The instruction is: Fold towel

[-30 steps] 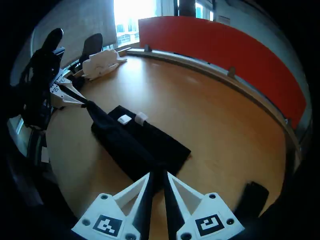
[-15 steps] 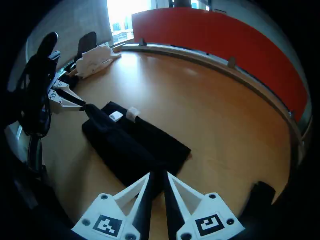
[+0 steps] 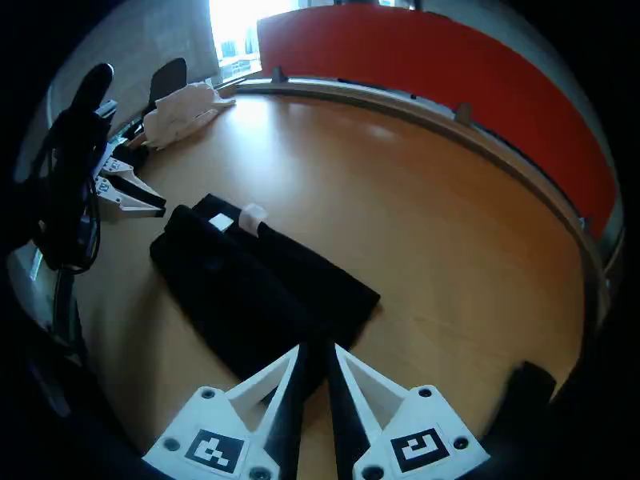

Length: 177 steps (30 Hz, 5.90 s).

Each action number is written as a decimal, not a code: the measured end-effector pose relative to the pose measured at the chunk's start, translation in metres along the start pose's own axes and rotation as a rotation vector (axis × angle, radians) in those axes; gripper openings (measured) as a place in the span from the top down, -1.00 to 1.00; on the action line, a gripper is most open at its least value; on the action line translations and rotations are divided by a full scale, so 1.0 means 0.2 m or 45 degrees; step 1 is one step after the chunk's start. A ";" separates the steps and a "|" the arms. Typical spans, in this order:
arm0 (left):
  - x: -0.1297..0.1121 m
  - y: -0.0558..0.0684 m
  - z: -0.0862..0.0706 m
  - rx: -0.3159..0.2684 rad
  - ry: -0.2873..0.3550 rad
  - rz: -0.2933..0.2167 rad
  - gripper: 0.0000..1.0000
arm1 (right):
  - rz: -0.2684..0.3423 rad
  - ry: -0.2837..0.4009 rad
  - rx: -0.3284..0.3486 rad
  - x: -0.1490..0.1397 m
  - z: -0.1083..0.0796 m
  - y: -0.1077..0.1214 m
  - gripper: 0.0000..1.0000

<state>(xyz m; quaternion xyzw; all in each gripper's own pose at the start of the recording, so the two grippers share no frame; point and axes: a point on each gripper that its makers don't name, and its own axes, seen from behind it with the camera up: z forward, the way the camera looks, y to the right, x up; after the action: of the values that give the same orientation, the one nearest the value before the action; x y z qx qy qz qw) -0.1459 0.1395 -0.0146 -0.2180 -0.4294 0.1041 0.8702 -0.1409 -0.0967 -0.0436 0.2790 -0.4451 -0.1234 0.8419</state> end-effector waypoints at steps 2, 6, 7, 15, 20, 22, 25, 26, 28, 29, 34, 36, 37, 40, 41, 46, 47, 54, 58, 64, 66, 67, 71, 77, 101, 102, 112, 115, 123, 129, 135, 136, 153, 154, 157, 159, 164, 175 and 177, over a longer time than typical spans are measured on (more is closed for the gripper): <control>0.00 0.00 0.00 -0.004 0.001 -0.002 0.58 | 0.001 -0.002 -0.001 0.00 0.01 0.00 0.66; 0.00 0.01 0.00 -0.008 0.002 -0.002 0.58 | 0.005 -0.005 -0.005 0.00 0.02 0.01 0.66; 0.00 0.01 0.00 -0.009 0.001 0.000 0.58 | 0.008 -0.006 -0.006 0.00 0.02 0.01 0.66; -0.02 0.02 -0.01 -0.024 0.000 0.017 0.56 | 0.050 -0.012 -0.016 0.01 0.06 0.03 0.62; -0.04 0.03 -0.02 -0.032 -0.006 0.022 0.54 | 0.075 -0.021 -0.036 0.00 0.08 0.05 0.39; -0.04 0.03 -0.02 -0.031 -0.008 0.021 0.52 | 0.081 -0.022 -0.045 0.00 0.09 0.05 0.11; -0.06 0.02 -0.02 -0.028 -0.010 0.016 0.48 | 0.085 -0.017 -0.053 0.00 0.09 0.06 -0.45; -0.06 0.02 -0.03 -0.026 -0.011 0.013 0.48 | 0.083 -0.015 -0.055 0.00 0.09 0.06 -0.63; -0.07 0.01 -0.03 -0.024 -0.011 0.005 0.43 | 0.076 -0.011 -0.059 0.00 0.09 0.07 -0.87; -0.07 0.01 -0.03 -0.023 -0.011 -0.002 0.42 | 0.071 -0.009 -0.062 0.00 0.09 0.07 -0.97; -0.08 -0.01 -0.05 -0.018 -0.009 -0.033 0.01 | 0.050 -0.002 -0.077 0.00 0.09 0.07 -1.00; -0.08 -0.01 -0.05 -0.023 -0.012 -0.044 -0.24 | 0.046 0.000 -0.079 0.00 0.09 0.07 -1.00; -0.09 0.00 -0.05 -0.026 -0.011 -0.048 -0.37 | 0.046 0.000 -0.078 0.00 0.08 0.07 -1.00; -0.09 0.00 -0.05 -0.031 -0.007 -0.057 -0.50 | 0.045 0.001 -0.077 0.00 0.08 0.07 -1.00; -0.09 0.00 -0.05 -0.028 -0.005 -0.059 -0.50 | 0.045 0.001 -0.078 0.00 0.08 0.07 -1.00; -0.10 0.01 -0.06 -0.029 -0.004 -0.060 -0.50 | 0.040 0.005 -0.079 0.00 0.07 0.07 -1.00; -0.10 0.01 -0.06 -0.028 -0.004 -0.059 -0.50 | 0.038 0.007 -0.079 0.00 0.07 0.07 -1.00; -0.12 -0.02 -0.09 -0.003 -0.005 -0.072 -0.50 | 0.019 0.016 -0.066 0.04 0.07 0.04 -1.00; -0.14 -0.03 -0.11 0.008 -0.007 -0.091 -0.50 | -0.003 0.019 -0.056 0.06 0.08 0.02 -1.00; -0.20 -0.07 -0.16 0.032 -0.003 -0.131 -0.50 | -0.034 0.019 -0.030 0.09 0.12 -0.05 -1.00; -0.22 -0.09 -0.18 0.042 -0.002 -0.145 -0.50 | -0.045 0.019 -0.019 0.11 0.13 -0.07 -1.00; -0.23 -0.10 -0.18 0.046 -0.001 -0.152 -0.50 | -0.051 0.019 -0.014 0.12 0.14 -0.09 -1.00; -0.26 -0.13 -0.22 0.063 0.003 -0.182 -0.50 | -0.077 0.017 0.008 0.15 0.18 -0.14 -1.00; -0.31 -0.17 -0.26 0.084 0.008 -0.214 -0.50 | -0.115 0.015 0.040 0.19 0.23 -0.23 -1.00; -0.38 -0.24 -0.33 0.149 0.013 -0.284 -0.50 | -0.174 -0.004 0.090 0.24 0.35 -0.37 -1.00; -0.38 -0.24 -0.33 0.152 0.014 -0.288 -0.50 | -0.175 -0.004 0.090 0.24 0.35 -0.37 -1.00; -0.40 -0.27 -0.34 0.180 0.018 -0.326 -0.50 | -0.195 -0.011 0.091 0.24 0.39 -0.38 -1.00; -0.41 -0.27 -0.34 0.182 0.017 -0.328 -0.50 | -0.199 -0.013 0.090 0.25 0.40 -0.38 -1.00; -0.41 -0.28 -0.35 0.185 0.017 -0.327 -0.50 | -0.201 -0.014 0.085 0.27 0.42 -0.36 -1.00; -0.41 -0.28 -0.35 0.186 0.020 -0.323 -0.50 | -0.214 -0.013 0.059 0.32 0.43 -0.32 -1.00; -0.41 -0.29 -0.36 0.184 0.023 -0.318 -0.50 | -0.214 -0.010 0.024 0.37 0.43 -0.26 -1.00; -0.41 -0.29 -0.36 0.184 0.023 -0.317 -0.50 | -0.213 -0.009 0.019 0.38 0.43 -0.25 -1.00; -0.40 -0.30 -0.38 0.182 0.034 -0.310 -0.50 | -0.225 -0.005 -0.025 0.51 0.46 -0.15 -1.00; -0.40 -0.30 -0.38 0.182 0.034 -0.309 -0.50 | -0.224 -0.005 -0.027 0.51 0.47 -0.14 -1.00; -0.40 -0.30 -0.38 0.182 0.034 -0.307 -0.50 | -0.221 -0.005 -0.034 0.53 0.47 -0.13 -1.00; -0.40 -0.30 -0.38 0.180 0.035 -0.306 -0.50 | -0.219 -0.005 -0.037 0.54 0.48 -0.12 -1.00; -0.40 -0.30 -0.39 0.179 0.037 -0.302 -0.50 | -0.215 -0.004 -0.049 0.56 0.50 -0.09 -1.00; -0.39 -0.30 -0.39 0.181 0.042 -0.302 -0.50 | -0.224 -0.004 -0.063 0.61 0.50 -0.06 -1.00; -0.39 -0.30 -0.39 0.182 0.042 -0.304 -0.50 | -0.224 -0.003 -0.063 0.61 0.50 -0.06 -1.00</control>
<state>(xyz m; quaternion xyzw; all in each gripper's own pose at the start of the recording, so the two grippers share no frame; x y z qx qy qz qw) -0.1314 0.0345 -0.0835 -0.1046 -0.4293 0.0266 0.8967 -0.1521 -0.1977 0.0762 0.2960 -0.4165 -0.2081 0.8340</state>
